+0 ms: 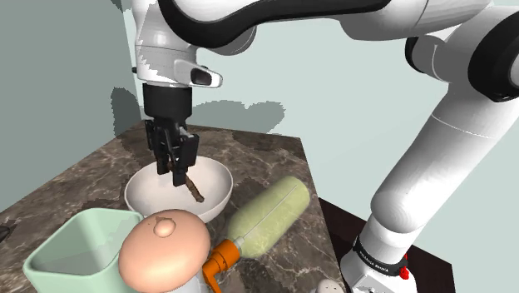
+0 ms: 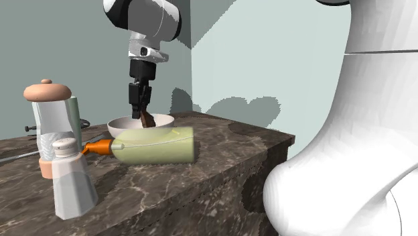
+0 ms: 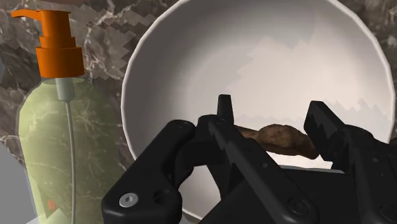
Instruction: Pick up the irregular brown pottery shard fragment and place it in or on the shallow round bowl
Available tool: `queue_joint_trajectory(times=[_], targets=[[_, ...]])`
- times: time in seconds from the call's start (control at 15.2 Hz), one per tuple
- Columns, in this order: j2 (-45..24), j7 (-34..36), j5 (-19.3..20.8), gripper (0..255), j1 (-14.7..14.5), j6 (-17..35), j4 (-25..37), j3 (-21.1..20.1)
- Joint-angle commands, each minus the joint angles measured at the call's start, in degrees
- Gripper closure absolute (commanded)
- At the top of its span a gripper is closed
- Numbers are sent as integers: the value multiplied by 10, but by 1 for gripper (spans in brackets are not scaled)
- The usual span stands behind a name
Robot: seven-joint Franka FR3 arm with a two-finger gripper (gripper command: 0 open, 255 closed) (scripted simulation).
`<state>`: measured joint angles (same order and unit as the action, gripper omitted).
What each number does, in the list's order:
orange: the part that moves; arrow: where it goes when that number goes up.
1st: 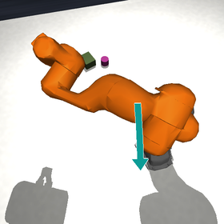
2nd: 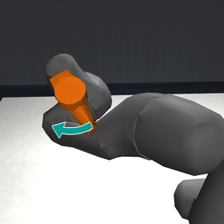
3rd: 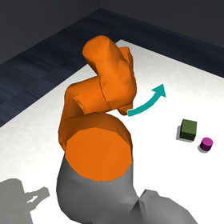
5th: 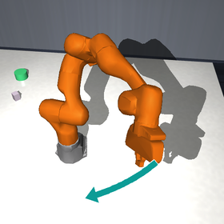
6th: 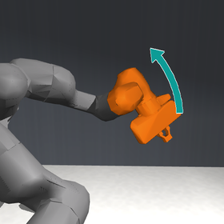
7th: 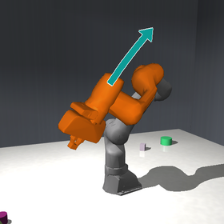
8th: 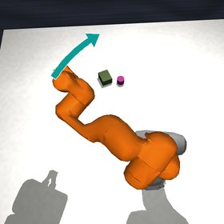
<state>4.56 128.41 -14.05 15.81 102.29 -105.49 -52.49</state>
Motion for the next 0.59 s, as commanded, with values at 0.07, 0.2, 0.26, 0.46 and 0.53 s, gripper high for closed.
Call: queue_joint_trajectory(times=[0.07, 0.2, 0.26, 0.46, 0.53], targets=[[0, -1, 0, 255, 0, 4, -5, 0], [0, -1, 0, 255, 0, 4, -5, 0], [0, -1, 0, 255, 0, 4, -5, 0], [0, -1, 0, 0, 0, 4, -5, 0], [10, 2, -10, 0, 6, -5, 1, 9]])
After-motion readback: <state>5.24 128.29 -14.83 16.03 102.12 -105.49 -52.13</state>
